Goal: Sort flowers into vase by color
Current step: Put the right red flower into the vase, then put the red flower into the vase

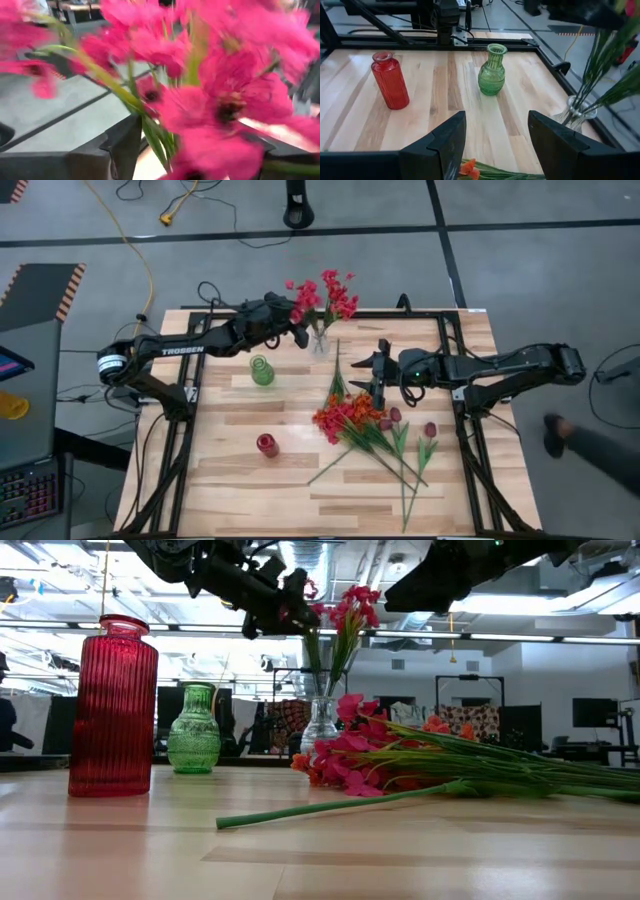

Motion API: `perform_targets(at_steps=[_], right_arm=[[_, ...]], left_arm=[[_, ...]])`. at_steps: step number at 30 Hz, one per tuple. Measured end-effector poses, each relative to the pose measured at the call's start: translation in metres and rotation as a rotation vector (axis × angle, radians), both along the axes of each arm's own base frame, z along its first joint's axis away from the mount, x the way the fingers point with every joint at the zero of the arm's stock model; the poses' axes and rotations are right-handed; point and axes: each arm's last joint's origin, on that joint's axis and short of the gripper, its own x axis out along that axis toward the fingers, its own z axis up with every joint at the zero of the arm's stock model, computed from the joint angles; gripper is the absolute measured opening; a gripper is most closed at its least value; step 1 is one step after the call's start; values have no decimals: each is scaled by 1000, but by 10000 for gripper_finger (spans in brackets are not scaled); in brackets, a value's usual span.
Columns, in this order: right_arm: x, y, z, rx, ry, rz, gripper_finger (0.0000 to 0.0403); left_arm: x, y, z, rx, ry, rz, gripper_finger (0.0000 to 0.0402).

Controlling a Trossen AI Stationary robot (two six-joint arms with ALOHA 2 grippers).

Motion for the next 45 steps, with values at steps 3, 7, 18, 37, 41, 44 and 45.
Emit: perform_targets(at_steps=[3,7,18,37,41,44,45], right_arm=[[-2,0,-1,38,13,-14,240],[-6,1,-4,72,57,-22,240],[-11,27,-12,150,137,45,240],[-9,98,-48,440,326,102,240],[-4,109,-66,454,397,86,240],[-1,115,-79,452,445,74,240],[0,116,-83,449,461,69,240]], left_arm=[[-5,-2,0,8,66,-16,233],[-14,-7,6,11,107,-23,233],[-43,-28,19,-19,247,-64,233],[-35,-104,12,-3,389,-399,233],[-33,-120,13,12,380,-459,233],[-33,-130,13,18,380,-495,233],[-33,-132,13,19,380,-505,233]])
